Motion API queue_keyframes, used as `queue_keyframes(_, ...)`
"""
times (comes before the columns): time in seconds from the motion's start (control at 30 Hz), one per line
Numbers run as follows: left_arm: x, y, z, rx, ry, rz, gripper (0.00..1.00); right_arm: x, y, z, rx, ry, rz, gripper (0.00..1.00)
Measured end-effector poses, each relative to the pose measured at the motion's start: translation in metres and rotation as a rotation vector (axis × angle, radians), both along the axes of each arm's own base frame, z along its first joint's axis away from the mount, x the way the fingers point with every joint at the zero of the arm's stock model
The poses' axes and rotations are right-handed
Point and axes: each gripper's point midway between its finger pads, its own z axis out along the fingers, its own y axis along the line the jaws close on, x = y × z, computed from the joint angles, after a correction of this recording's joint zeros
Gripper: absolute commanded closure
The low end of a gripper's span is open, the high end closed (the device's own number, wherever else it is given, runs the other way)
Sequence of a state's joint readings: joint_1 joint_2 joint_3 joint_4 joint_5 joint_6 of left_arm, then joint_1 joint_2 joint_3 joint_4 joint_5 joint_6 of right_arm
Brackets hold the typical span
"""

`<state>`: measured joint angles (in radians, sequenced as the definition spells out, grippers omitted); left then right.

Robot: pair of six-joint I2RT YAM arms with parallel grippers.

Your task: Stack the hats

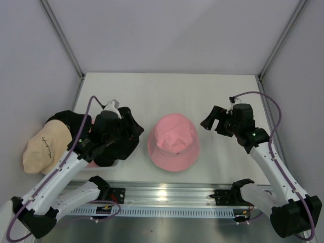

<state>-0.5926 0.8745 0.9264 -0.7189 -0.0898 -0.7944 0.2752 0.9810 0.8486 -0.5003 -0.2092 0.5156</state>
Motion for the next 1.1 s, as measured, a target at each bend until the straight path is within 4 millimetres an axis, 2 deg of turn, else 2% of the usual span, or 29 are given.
queue_keyframes(0.1, -0.004, 0.014, 0.035, 0.014, -0.078, 0.014, 0.01, 0.0, -0.012, 0.011, -0.039, -0.001, -0.023, 0.0)
queue_keyframes(0.2, -0.001, 0.039, 0.074, 0.071, -0.165, 0.078, 0.01, -0.002, -0.028, 0.012, -0.085, 0.024, -0.057, 0.01)
queue_keyframes(0.27, 0.005, 0.06, 0.089, 0.123, -0.202, 0.144, 0.0, -0.003, -0.037, 0.016, -0.109, 0.03, -0.076, 0.01)
queue_keyframes(0.33, 0.012, 0.084, 0.092, 0.19, -0.214, 0.204, 0.01, -0.002, -0.041, 0.023, -0.121, 0.021, -0.083, 0.01)
queue_keyframes(0.43, 0.019, 0.105, 0.061, 0.315, -0.132, 0.225, 0.02, 0.0, -0.039, 0.037, -0.113, -0.01, -0.076, 0.01)
queue_keyframes(0.57, 0.018, 0.101, 0.004, 0.423, 0.05, 0.117, 0.08, 0.001, -0.035, 0.048, -0.09, -0.038, -0.059, 0.0)
queue_keyframes(0.67, 0.001, 0.096, -0.028, 0.441, 0.147, 0.028, 0.12, 0.001, -0.034, 0.048, -0.086, -0.037, -0.057, 0.01)
queue_keyframes(0.73, -0.012, 0.095, -0.033, 0.43, 0.159, -0.009, 0.13, 0.001, -0.034, 0.047, -0.085, -0.034, -0.056, 0.0)
queue_keyframes(0.83, -0.024, 0.095, -0.028, 0.409, 0.141, -0.029, 0.19, 0.002, -0.031, 0.047, -0.076, -0.029, -0.05, 0.0)
queue_keyframes(0.9, -0.027, 0.096, -0.028, 0.413, 0.147, -0.033, 0.26, 0.003, -0.029, 0.047, -0.067, -0.027, -0.043, 0.01)
queue_keyframes(1.1, -0.025, 0.097, -0.056, 0.479, 0.292, -0.054, 0.24, 0.004, -0.025, 0.045, -0.049, -0.013, -0.032, 0.0)
